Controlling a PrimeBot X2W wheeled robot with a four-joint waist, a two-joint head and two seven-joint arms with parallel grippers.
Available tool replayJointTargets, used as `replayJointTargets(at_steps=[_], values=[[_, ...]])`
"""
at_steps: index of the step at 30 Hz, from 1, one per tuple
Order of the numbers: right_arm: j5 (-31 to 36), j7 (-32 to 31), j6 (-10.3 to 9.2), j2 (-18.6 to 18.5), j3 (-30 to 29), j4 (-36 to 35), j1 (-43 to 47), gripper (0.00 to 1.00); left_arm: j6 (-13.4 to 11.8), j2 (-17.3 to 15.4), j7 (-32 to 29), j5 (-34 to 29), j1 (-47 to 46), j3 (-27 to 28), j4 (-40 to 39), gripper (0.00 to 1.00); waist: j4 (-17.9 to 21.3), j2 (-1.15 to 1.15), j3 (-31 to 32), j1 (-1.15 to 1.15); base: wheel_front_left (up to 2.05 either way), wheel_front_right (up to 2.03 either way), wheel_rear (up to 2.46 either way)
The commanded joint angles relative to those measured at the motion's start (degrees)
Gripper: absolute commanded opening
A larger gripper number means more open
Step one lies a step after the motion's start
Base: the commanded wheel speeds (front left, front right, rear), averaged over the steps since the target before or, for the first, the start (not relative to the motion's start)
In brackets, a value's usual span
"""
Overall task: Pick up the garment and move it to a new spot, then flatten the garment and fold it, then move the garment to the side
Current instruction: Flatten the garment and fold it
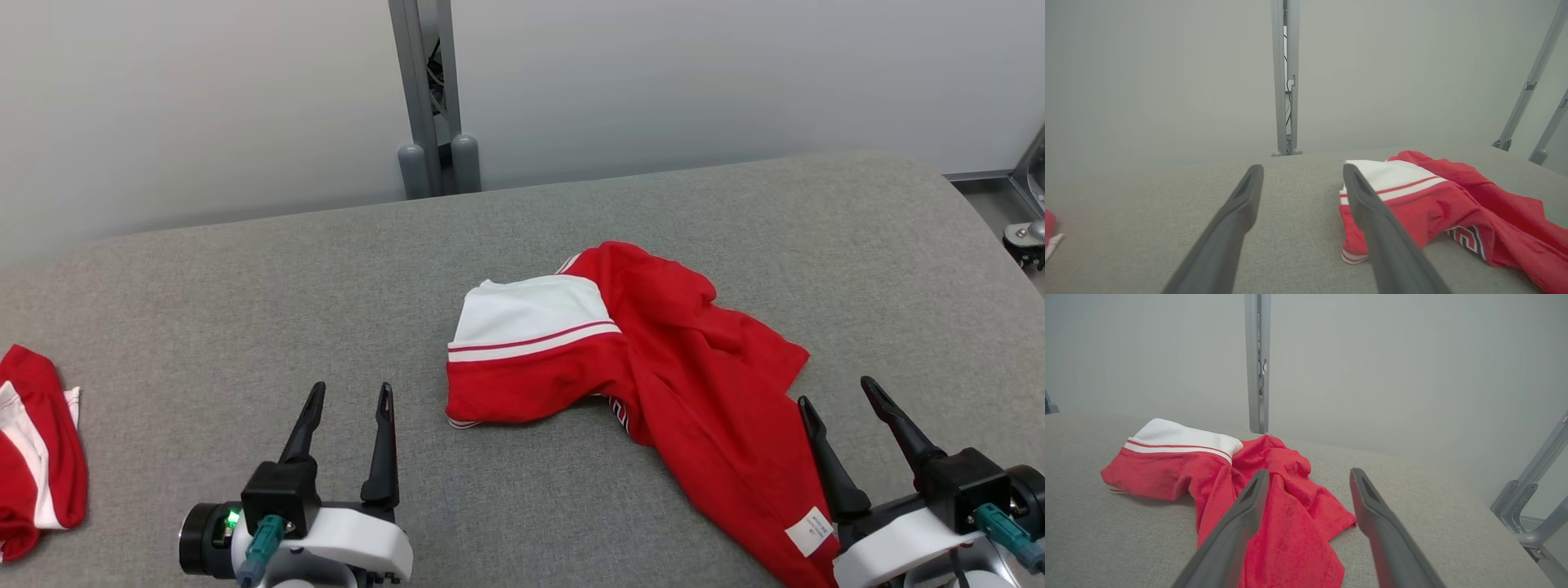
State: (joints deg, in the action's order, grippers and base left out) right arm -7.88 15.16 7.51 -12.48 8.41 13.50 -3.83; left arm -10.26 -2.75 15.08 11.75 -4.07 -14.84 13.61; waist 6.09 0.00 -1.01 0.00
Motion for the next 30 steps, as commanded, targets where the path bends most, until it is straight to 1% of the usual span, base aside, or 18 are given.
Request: replayJointTargets(at_steps=[1,4,6,9,11,14,16,19,22,25,27,28,30], values=[[0.59,0.08,-0.04,0.2,-0.12,0.1,0.15,1.0,0.43,-0.25,0.04,0.17,-1.26,0.69,0.18,1.0,0.43,0.0,-0.44,0.0,0.0,0.0,0.0],[1.04,0.08,-0.04,1.13,-0.47,0.55,0.47,1.0,1.79,-0.23,0.04,0.58,-2.4,1.77,1.62,1.0,1.43,0.0,-1.33,0.0,0.0,0.0,0.0],[1.19,0.07,-0.04,1.54,-0.77,0.56,0.04,1.0,3.51,-0.24,0.04,0.28,-3.99,2.05,3.16,1.0,2.23,0.0,-2.5,0.0,0.0,0.0,0.0],[1.34,0.08,-0.04,1.97,-1.18,0.46,-0.91,1.0,7.23,-0.28,0.04,-0.74,-7.86,2.2,7.09,1.0,3.54,0.0,-4.64,0.0,0.0,0.0,0.0],[1.29,0.08,-0.04,2.33,-1.22,0.52,-1.37,1.0,9.78,-0.94,0.04,-0.96,-11.47,2.41,10.87,1.0,4.39,0.0,-6.15,0.0,0.0,0.0,0.0],[1.58,0.08,-0.04,3.07,-0.66,0.83,-1.96,1.0,13.73,-1.45,-0.76,1.64,-18.01,3.22,18.75,1.0,5.68,0.0,-8.12,0.0,0.0,0.0,0.0],[1.98,0.08,-0.04,3.25,0.4,1.12,-2.66,1.0,15.74,-1.61,-4.07,4.99,-22.87,4.4,23.52,1.0,6.76,0.0,-9.32,0.0,0.0,0.0,0.0],[2.35,0.08,-0.04,3.88,1.95,1.2,-4.02,1.0,17.26,-3.6,-10.57,8.83,-29.62,4.63,28.8,1.0,8.43,0.0,-11.16,0.0,0.0,0.0,0.0],[2.03,0.08,-0.04,4.63,2.52,1.35,-5.1,1.0,17.75,-5.55,-17.94,12.38,-35.07,3.14,32.03,1.0,10.1,0.0,-12.56,0.0,0.0,0.0,0.0],[1.33,0.07,-0.04,5.62,2.69,1.54,-5.93,1.0,17.8,-7.37,-26.95,18.45,-38.68,-0.78,32.21,1.0,11.57,0.0,-13.78,0.0,0.0,0.0,0.0],[1.29,0.08,-0.04,6.1,2.96,1.57,-6.32,1.0,17.68,-10.03,-32.84,22.64,-40.45,-2.99,31.66,1.0,12.45,0.0,-14.55,0.0,0.0,0.0,0.0],[0.74,0.07,-0.04,6.6,3.66,1.93,-6.51,1.0,17.7,-11.89,-37.51,26.06,-41.87,-4.56,31.35,1.0,13.33,0.0,-15.16,0.0,0.0,0.0,0.0],[-1.78,0.08,-0.04,7.14,4.55,2.12,-6.57,1.0,17.72,-13.58,-40.86,27.86,-42.91,-5.98,31.81,1.0,14.06,0.0,-15.51,0.0,0.0,0.0,0.0]])
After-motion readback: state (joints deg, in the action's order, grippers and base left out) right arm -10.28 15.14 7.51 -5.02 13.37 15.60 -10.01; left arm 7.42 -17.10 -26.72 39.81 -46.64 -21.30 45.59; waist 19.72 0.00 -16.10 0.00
